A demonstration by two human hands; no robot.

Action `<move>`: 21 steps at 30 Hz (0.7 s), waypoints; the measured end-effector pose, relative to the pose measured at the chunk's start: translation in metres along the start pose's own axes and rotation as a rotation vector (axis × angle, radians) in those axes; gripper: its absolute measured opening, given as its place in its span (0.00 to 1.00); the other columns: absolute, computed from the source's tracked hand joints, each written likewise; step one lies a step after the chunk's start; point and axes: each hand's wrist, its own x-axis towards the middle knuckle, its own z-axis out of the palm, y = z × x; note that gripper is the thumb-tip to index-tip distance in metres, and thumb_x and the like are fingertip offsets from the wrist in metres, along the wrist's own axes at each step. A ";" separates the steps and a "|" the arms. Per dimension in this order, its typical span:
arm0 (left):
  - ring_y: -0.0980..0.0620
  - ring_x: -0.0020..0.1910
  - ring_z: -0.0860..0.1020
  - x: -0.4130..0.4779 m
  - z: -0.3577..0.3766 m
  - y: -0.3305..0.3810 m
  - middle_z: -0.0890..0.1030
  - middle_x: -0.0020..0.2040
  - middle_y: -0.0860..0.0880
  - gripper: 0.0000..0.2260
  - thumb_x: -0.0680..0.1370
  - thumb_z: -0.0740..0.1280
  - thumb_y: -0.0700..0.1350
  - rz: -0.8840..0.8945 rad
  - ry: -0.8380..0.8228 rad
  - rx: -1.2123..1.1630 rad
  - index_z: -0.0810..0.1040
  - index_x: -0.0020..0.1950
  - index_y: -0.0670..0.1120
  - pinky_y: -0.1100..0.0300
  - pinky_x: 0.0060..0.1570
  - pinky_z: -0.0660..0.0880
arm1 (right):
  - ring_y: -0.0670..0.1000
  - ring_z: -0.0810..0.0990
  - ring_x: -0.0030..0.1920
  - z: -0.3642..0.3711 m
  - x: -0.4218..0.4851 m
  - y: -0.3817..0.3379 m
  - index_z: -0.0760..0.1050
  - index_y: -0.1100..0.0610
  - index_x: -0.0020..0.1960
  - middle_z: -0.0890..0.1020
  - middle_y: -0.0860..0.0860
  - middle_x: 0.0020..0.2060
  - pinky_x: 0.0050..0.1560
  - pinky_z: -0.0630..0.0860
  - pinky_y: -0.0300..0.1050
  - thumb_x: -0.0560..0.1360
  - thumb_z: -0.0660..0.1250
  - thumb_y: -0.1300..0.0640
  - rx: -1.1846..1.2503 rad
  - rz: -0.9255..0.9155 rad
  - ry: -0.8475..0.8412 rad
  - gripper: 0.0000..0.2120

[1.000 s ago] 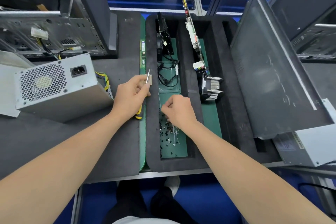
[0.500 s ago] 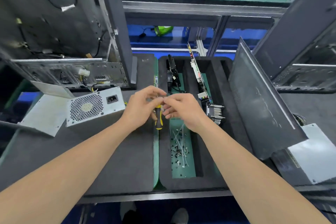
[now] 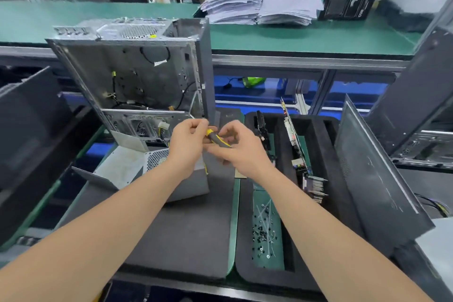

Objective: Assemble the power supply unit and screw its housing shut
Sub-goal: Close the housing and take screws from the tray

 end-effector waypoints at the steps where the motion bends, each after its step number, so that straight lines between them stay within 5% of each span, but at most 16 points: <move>1: 0.42 0.46 0.87 0.000 -0.007 0.003 0.87 0.51 0.41 0.10 0.86 0.62 0.44 -0.032 0.019 -0.059 0.78 0.59 0.38 0.52 0.41 0.83 | 0.47 0.82 0.34 0.006 0.002 -0.005 0.78 0.51 0.51 0.85 0.45 0.41 0.32 0.79 0.41 0.69 0.83 0.50 0.014 -0.036 0.040 0.18; 5: 0.44 0.50 0.87 -0.002 -0.044 0.007 0.88 0.52 0.42 0.11 0.87 0.61 0.46 -0.082 0.015 -0.188 0.79 0.54 0.41 0.60 0.43 0.83 | 0.54 0.85 0.38 0.030 0.011 -0.022 0.84 0.53 0.51 0.86 0.56 0.39 0.40 0.84 0.51 0.74 0.79 0.57 0.204 -0.138 0.122 0.07; 8: 0.45 0.54 0.86 -0.005 -0.067 -0.003 0.87 0.55 0.41 0.10 0.87 0.60 0.45 -0.107 -0.106 -0.312 0.79 0.55 0.41 0.62 0.46 0.82 | 0.55 0.87 0.45 0.052 0.016 -0.037 0.83 0.55 0.51 0.87 0.54 0.43 0.44 0.85 0.53 0.78 0.75 0.56 0.300 -0.170 0.167 0.04; 14: 0.55 0.41 0.84 0.008 -0.116 -0.023 0.82 0.45 0.45 0.05 0.84 0.64 0.37 -0.155 0.026 -0.481 0.79 0.53 0.38 0.66 0.45 0.81 | 0.51 0.85 0.36 0.081 0.035 -0.062 0.74 0.57 0.53 0.87 0.50 0.43 0.38 0.84 0.48 0.85 0.64 0.51 0.275 -0.172 0.359 0.09; 21: 0.53 0.46 0.86 0.033 -0.156 -0.034 0.87 0.44 0.46 0.07 0.82 0.66 0.35 -0.192 -0.032 -0.603 0.79 0.58 0.37 0.66 0.46 0.81 | 0.52 0.83 0.36 0.121 0.055 -0.071 0.72 0.58 0.53 0.86 0.52 0.42 0.38 0.83 0.51 0.85 0.64 0.52 0.231 -0.178 0.353 0.09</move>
